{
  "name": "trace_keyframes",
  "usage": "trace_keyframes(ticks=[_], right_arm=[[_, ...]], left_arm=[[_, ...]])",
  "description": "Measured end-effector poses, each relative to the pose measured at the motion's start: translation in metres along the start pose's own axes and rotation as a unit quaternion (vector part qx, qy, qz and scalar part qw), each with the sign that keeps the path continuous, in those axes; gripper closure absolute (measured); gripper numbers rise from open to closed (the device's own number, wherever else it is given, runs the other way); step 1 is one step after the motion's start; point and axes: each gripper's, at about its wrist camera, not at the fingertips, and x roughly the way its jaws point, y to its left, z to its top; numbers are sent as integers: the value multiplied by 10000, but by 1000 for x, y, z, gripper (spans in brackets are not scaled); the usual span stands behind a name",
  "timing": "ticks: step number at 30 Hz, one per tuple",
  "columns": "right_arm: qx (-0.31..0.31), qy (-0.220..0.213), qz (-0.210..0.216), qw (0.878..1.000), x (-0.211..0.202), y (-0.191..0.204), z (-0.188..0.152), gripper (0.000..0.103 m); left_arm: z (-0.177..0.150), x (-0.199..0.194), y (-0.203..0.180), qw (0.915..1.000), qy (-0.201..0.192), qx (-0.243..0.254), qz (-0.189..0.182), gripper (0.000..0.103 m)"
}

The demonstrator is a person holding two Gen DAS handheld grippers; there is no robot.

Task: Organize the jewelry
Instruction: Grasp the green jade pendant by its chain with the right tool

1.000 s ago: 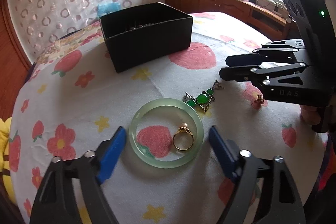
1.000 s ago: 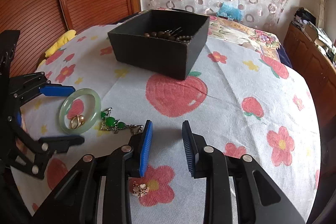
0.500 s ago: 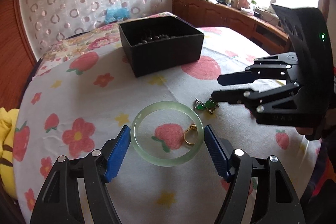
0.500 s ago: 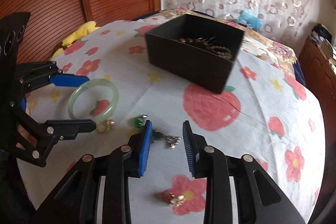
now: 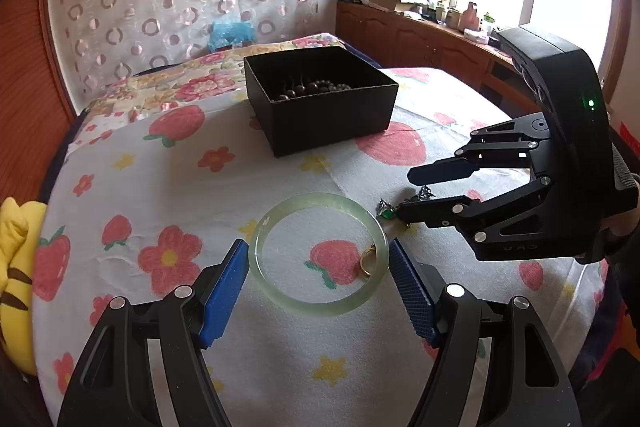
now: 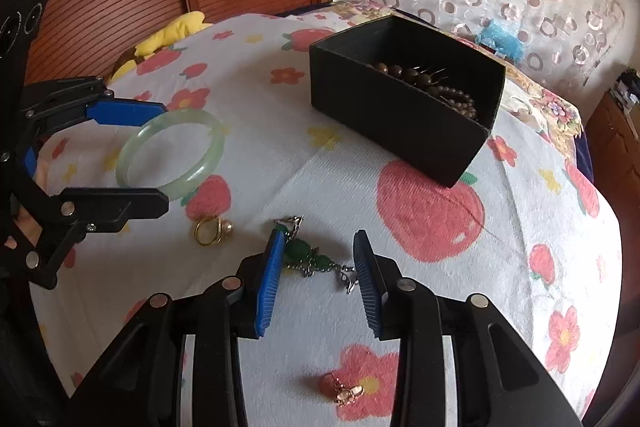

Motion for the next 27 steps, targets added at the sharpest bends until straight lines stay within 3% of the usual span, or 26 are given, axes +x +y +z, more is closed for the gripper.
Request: trace_keyframes(ticks=[5,10,13,19,20,27], right_arm=[[-73,29,188,9998,2,2,1,65],[-162,18,-11,9999,3,8,4,65],[-31,-20,-117,9999,2,2,5,83],[133,-135,-213,9996,-2,-8,7,93],[149,-182,-201,9995,-4,-9,8,102],[187,-271,-329,9989,-10,-15,12,103]], left_arm=[[-1,1,-2,10000,29,21,-13,34],[-2,3,-4,10000,49,5,-19,34],[-2,2,-2,10000,39,-47,-32,34],[-1,1,-1,10000,-5,-79,-35,34],[-1,1,0,10000,-11,-86,-40,34],[4,0,0,10000,-45,-50,-12,34]])
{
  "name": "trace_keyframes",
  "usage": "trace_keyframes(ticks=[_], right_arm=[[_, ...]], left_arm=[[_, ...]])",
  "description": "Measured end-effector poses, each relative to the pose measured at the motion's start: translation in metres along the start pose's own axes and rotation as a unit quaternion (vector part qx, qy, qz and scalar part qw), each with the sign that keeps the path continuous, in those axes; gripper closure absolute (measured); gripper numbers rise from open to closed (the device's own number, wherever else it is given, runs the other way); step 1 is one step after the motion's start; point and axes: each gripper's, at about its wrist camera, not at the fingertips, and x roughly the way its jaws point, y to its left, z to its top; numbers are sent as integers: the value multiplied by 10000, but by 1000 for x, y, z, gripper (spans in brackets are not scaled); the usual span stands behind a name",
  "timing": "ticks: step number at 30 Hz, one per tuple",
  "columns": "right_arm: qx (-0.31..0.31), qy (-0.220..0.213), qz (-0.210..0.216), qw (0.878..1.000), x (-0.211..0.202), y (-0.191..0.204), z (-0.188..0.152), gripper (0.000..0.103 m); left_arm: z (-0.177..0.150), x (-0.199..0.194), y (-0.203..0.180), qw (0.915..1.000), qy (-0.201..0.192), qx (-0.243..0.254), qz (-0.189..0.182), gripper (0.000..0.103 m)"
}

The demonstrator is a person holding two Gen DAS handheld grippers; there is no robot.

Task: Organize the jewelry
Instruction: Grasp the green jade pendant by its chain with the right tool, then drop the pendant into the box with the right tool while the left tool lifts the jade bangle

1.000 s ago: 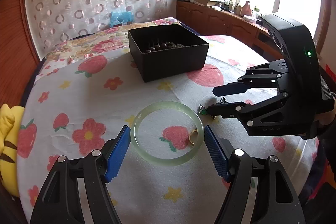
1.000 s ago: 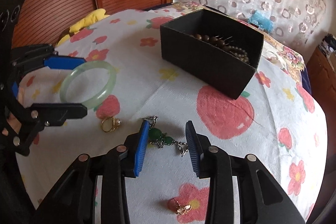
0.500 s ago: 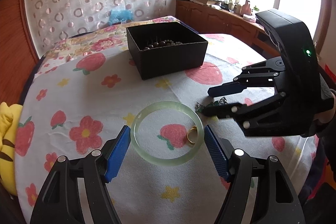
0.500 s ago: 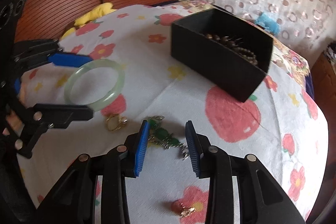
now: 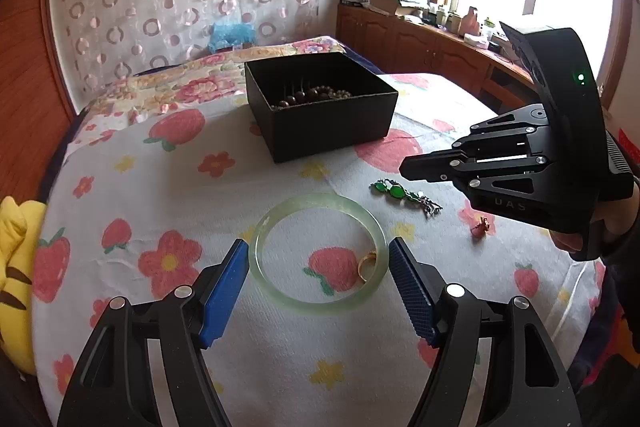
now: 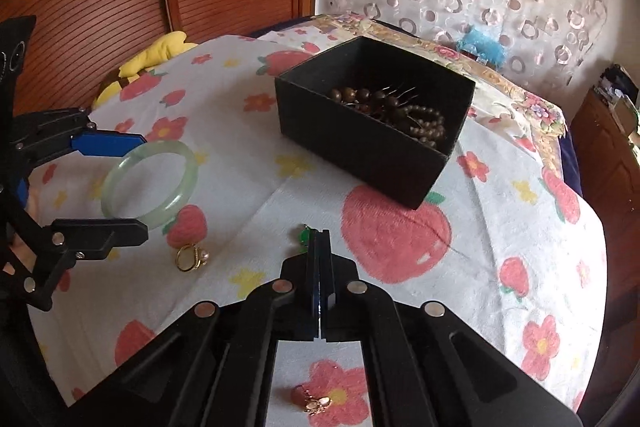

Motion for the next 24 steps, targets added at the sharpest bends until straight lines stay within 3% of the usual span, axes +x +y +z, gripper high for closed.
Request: trace_keyframes(ticks=[7,9,11,16,18,24], right_arm=[[-32,-48,9,10000,1,1,-3,101],[-25,-21,14,10000,3,1,-4,83],[-13,14,57,10000,6,2,-5,76],[-74,154,31,9998,17,6,-8,76],[-110,181,110,9997,19,10,-8,91],[-299,230,107,9992,22,23,-7,92]], left_arm=[[0,-1,-1,10000,27,9,-9,34],[1,-1,-3,10000,36,26,-14,34],[0,0,-4,10000,37,40,-21,34],[0,0,-5,10000,41,33,-16,34],[0,0,-5,10000,42,32,-17,34],[-1,0,-5,10000,34,31,-20,34]])
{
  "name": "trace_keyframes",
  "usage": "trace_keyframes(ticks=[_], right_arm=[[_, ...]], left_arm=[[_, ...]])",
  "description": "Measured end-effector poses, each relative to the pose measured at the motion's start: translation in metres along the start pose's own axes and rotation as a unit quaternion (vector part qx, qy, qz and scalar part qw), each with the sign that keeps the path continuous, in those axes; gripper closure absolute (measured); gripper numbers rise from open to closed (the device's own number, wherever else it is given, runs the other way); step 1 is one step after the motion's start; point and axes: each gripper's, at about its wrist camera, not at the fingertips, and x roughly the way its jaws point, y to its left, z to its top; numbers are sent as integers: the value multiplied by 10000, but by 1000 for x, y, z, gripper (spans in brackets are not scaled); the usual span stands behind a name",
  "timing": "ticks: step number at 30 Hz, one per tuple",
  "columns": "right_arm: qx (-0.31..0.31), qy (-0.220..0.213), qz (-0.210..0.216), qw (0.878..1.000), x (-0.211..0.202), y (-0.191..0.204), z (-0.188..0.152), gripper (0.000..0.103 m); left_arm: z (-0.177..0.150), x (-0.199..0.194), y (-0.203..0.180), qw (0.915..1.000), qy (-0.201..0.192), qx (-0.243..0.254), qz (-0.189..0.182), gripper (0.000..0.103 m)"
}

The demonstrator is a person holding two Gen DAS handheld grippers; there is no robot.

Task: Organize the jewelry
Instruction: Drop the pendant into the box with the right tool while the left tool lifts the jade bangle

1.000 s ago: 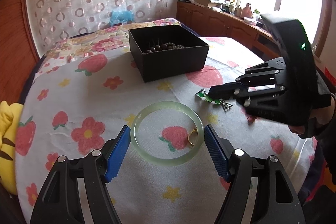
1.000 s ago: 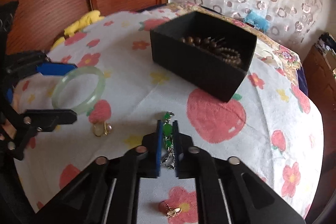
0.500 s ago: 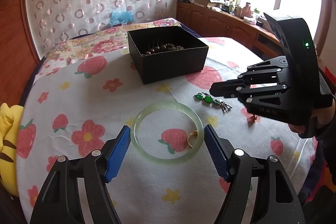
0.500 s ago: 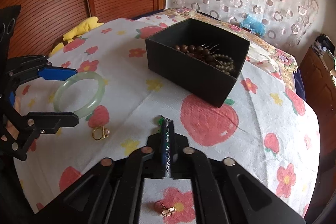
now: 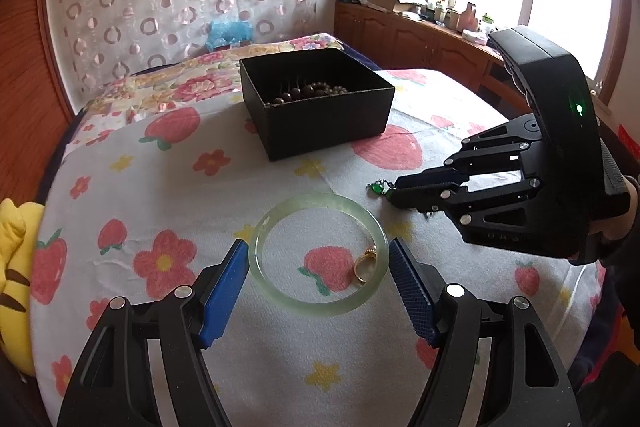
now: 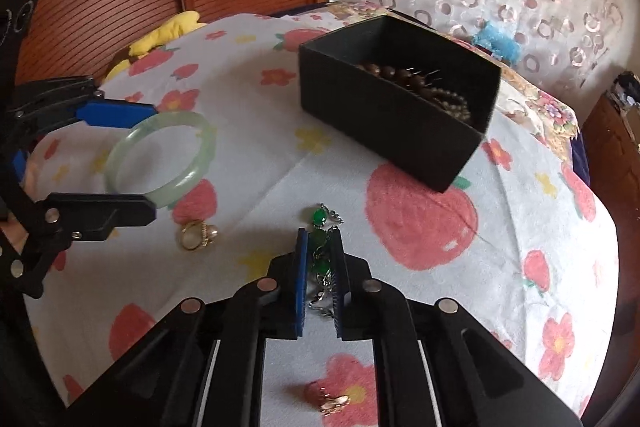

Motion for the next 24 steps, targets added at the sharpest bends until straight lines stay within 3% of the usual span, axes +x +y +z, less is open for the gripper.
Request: trace_keyframes(ticks=[9,24], right_arm=[[91,-331,2,9994,-26,-9,10,92],[498,-1335,-178,9896,-61,-68,71,91]], left_arm=[[10,1,1,10000,-68,-3,16,34],[65,2,15,9989,-453,49,78,34]])
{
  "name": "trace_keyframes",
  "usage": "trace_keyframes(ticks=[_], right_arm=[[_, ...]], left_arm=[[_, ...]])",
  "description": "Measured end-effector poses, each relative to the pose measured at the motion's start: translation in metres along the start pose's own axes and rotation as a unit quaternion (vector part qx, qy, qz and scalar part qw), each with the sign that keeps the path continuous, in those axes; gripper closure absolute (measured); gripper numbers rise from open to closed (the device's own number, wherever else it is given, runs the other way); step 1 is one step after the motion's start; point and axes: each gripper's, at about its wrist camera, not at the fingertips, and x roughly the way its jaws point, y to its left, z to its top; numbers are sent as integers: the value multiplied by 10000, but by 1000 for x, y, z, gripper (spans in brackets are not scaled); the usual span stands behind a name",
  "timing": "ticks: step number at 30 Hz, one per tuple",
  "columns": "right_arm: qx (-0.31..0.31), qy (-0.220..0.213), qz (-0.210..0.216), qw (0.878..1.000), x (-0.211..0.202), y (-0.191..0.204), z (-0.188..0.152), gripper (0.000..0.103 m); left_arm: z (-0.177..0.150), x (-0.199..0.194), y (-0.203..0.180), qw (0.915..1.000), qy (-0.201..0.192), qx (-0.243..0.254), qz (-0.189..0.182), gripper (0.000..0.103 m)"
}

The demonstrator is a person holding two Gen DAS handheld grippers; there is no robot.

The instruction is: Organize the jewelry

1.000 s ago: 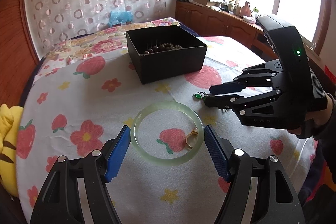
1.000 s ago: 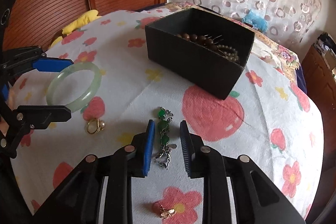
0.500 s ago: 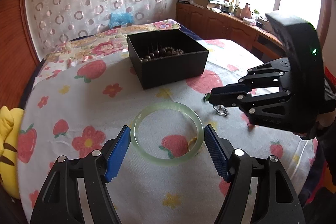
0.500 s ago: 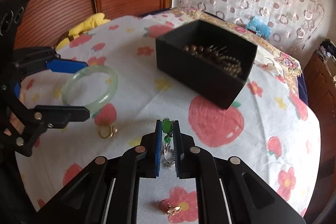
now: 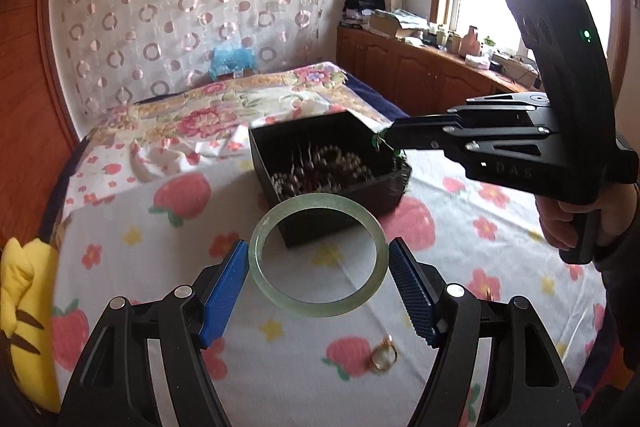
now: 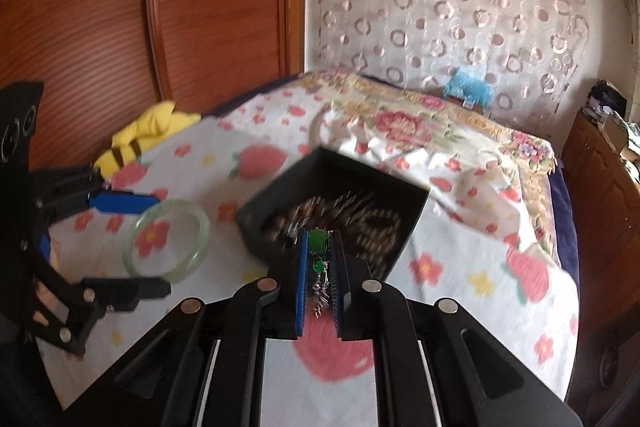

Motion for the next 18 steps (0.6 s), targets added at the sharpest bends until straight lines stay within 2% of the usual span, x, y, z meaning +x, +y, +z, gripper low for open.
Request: trace_keyframes(ticks=[6,13,15,18], right_arm=[[207,-143,29,9997,12,-21,14,91],[407,-32,72,9991,31,-36,5,89],[478,-93,81,9988,29,-39,2,77],[594,-195,35,9980,21,-45,-3,74]], left_arm=[[21,10,9,10000,-32,-13,71,34],[42,26,14,9999,-50,-6,108,34],[48,32,14,9999,-56,22,113,34],[57,42,13,9999,-33,54,89,34]])
